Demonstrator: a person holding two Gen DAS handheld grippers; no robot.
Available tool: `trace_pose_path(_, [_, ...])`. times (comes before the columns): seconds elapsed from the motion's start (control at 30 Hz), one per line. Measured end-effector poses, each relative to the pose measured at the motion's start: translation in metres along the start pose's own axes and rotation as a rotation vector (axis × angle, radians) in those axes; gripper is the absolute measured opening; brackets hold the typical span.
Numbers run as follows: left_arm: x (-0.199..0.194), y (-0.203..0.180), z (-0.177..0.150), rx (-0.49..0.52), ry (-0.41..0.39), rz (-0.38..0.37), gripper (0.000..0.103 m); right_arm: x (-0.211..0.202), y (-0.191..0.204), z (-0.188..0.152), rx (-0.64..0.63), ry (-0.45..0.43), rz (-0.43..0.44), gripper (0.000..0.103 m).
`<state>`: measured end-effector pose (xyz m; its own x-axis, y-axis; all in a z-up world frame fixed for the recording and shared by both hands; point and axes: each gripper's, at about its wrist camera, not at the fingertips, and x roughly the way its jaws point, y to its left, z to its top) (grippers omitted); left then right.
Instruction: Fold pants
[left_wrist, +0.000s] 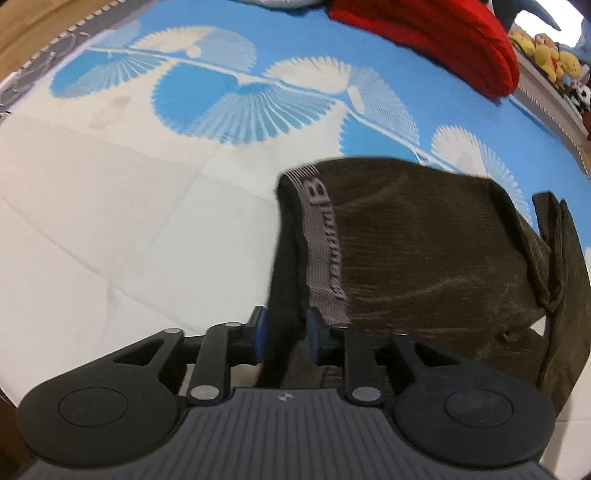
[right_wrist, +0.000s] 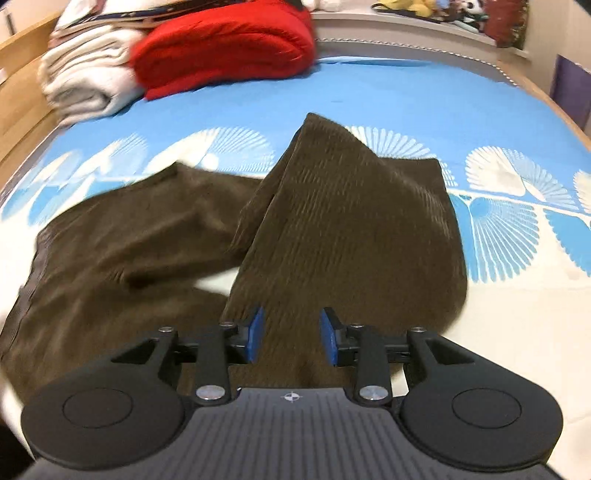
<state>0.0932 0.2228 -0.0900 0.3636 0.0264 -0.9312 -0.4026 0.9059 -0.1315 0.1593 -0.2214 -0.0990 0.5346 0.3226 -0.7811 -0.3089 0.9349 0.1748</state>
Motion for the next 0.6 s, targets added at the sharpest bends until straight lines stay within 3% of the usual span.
trace_pose_path(0.1, [0.006,-0.013,0.002,0.006,0.009,-0.002,0.031,0.028,0.017,0.005,-0.015,0.008,-0.043,0.038])
trace_pose_path(0.23, [0.012,-0.025,0.007,0.028,0.015,-0.009,0.031,0.091,0.042,0.012,0.001,0.057,-0.064,0.058])
trace_pose_path(0.33, [0.014,-0.029,0.009,0.048,0.007,-0.008,0.035,0.120,0.060,0.016,-0.045,0.106,-0.100,0.063])
trace_pose_path(0.4, [0.016,-0.029,0.011,0.053,0.012,0.004,0.036,0.136,0.070,0.013,-0.115,0.151,-0.174,0.062])
trace_pose_path(0.47, [0.017,-0.027,0.013,0.045,0.012,0.005,0.036,0.141,0.072,0.009,-0.176,0.180,-0.254,0.054])
trace_pose_path(0.57, [0.017,-0.029,0.015,0.040,0.011,0.002,0.036,0.128,0.054,0.011,-0.133,0.174,-0.240,0.015])
trace_pose_path(0.6, [0.015,-0.031,0.015,0.044,0.006,-0.002,0.036,0.114,0.044,0.012,-0.102,0.151,-0.239,0.015])
